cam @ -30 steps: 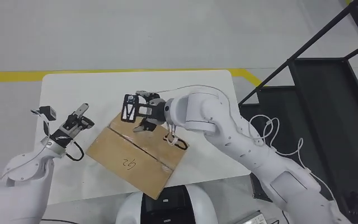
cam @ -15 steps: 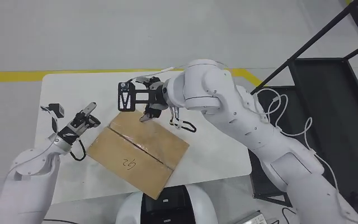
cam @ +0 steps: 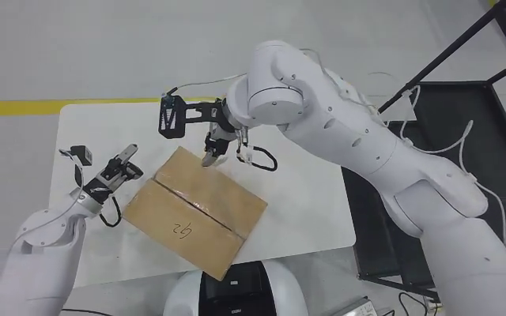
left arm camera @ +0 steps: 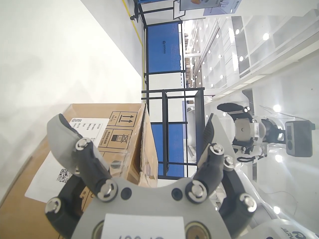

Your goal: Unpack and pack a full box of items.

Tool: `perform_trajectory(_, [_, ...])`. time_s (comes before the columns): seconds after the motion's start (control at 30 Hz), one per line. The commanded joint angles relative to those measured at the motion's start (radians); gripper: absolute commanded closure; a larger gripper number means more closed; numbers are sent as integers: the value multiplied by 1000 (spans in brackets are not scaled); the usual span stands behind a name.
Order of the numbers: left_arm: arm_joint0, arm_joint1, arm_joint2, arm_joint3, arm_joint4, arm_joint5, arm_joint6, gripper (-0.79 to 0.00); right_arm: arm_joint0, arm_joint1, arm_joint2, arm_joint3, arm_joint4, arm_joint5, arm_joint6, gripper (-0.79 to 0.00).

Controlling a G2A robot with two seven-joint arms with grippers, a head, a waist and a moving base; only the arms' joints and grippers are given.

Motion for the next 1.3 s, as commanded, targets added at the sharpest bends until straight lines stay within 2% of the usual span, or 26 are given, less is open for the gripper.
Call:
perform_trajectory(0.0, [-1,0,1,0,0,0,0,-785,34,6,-11,6,7,1,1,-785])
perform_trajectory(0.27, [-10,-2,12,5,2,2,-6,-785,103,20,-62,28,63,11,11,-785])
perform_trajectory(0.4, [-12,-2,10,11,1,1,-8,-785,134,23,-88,34,42,49,49,-785])
perform_trajectory(0.7, [-24,-3,19,13,3,3,-16,-785,168,43,-54,-37,15,78,65,-785])
perform_trajectory(0.93, [-35,-4,30,20,5,2,-21,-785,126,67,8,-97,23,66,19,-785])
perform_trajectory(1.27, [-40,-6,26,14,-3,-14,-1,-785,-39,118,75,-91,27,69,-31,-785])
